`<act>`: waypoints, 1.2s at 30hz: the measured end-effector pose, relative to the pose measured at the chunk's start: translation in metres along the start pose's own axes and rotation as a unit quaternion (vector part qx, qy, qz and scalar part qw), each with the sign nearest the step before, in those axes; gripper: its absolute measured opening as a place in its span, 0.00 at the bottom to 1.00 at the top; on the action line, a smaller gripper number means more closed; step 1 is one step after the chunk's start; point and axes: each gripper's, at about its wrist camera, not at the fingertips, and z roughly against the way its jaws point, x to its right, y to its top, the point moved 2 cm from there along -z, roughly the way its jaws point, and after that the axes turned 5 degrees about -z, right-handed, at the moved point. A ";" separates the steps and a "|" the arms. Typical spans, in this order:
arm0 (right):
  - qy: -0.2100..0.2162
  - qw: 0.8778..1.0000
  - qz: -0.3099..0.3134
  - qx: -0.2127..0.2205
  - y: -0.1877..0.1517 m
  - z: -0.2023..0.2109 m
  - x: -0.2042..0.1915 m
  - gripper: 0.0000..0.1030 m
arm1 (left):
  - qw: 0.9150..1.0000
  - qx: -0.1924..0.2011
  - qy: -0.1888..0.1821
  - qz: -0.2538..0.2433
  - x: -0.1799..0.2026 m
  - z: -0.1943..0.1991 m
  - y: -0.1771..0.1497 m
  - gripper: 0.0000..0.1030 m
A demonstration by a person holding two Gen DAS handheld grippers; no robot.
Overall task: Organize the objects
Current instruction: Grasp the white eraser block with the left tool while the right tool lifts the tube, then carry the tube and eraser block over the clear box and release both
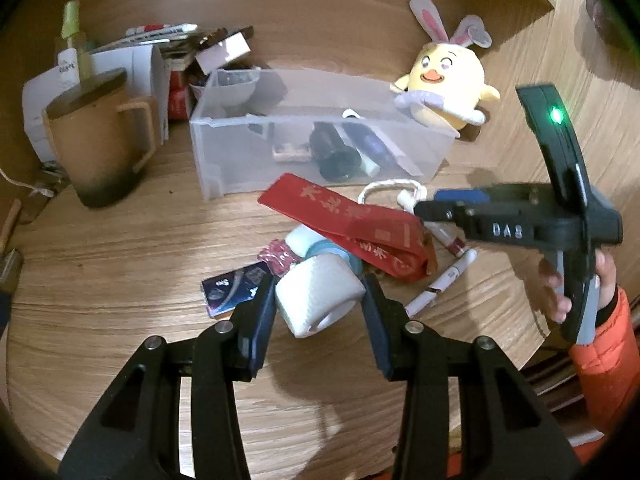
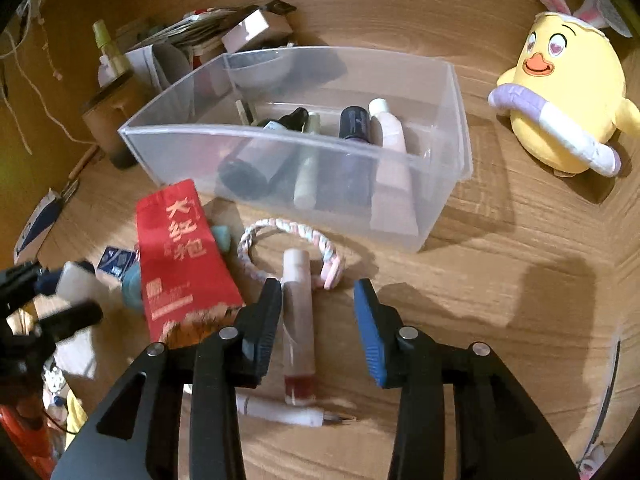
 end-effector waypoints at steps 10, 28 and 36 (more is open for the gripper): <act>-0.008 1.000 0.028 0.005 -0.012 0.006 -0.012 0.14 | 0.999 0.034 0.012 -0.006 -0.001 0.014 0.020 0.41; 0.005 0.994 0.013 0.112 0.030 0.069 -0.015 0.14 | 0.995 0.092 0.036 -0.011 -0.016 0.017 0.095 0.41; 0.004 0.992 0.003 0.130 0.054 0.066 -0.008 0.14 | 0.993 0.097 0.063 -0.008 -0.028 0.003 0.122 0.41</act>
